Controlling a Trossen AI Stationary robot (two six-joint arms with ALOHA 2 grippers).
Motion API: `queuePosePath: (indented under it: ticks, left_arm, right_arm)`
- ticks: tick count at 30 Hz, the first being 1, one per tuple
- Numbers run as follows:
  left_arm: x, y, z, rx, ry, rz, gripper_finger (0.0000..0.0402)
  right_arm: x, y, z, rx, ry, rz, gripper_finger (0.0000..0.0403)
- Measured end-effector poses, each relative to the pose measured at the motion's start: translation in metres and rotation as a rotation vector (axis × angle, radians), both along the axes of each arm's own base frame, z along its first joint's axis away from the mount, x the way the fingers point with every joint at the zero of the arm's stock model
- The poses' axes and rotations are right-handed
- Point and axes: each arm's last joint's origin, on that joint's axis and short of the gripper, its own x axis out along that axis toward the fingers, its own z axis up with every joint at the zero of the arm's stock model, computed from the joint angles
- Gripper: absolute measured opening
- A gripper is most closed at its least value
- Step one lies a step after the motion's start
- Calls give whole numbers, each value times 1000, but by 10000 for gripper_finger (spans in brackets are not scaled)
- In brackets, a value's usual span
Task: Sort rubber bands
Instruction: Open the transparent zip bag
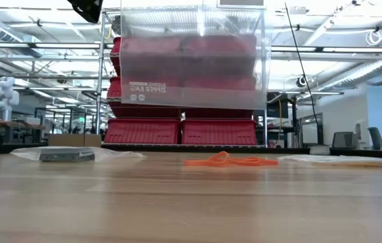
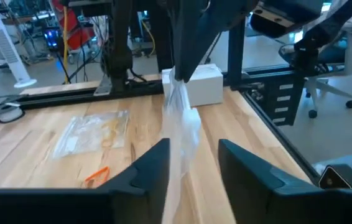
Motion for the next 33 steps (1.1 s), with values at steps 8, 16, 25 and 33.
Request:
queuePosePath:
  ticks: [8, 16, 25, 33]
  left_arm:
    - [2, 3, 1, -3, -5, 16, 14]
    - [3, 5, 3, 23, -25, 38, 5]
    - [6, 15, -6, 109, 46, 158, 2]
    - [7, 19, -7, 117, 55, 176, 1]
  right_arm:
    - [1, 0, 0, 5, -7, -2, 0]
    - [2, -1, 0, 13, -8, -4, 0]
    - [12, -20, 0, 31, 3, -43, 40]
    - [36, -52, 4, 113, -71, -93, 116]
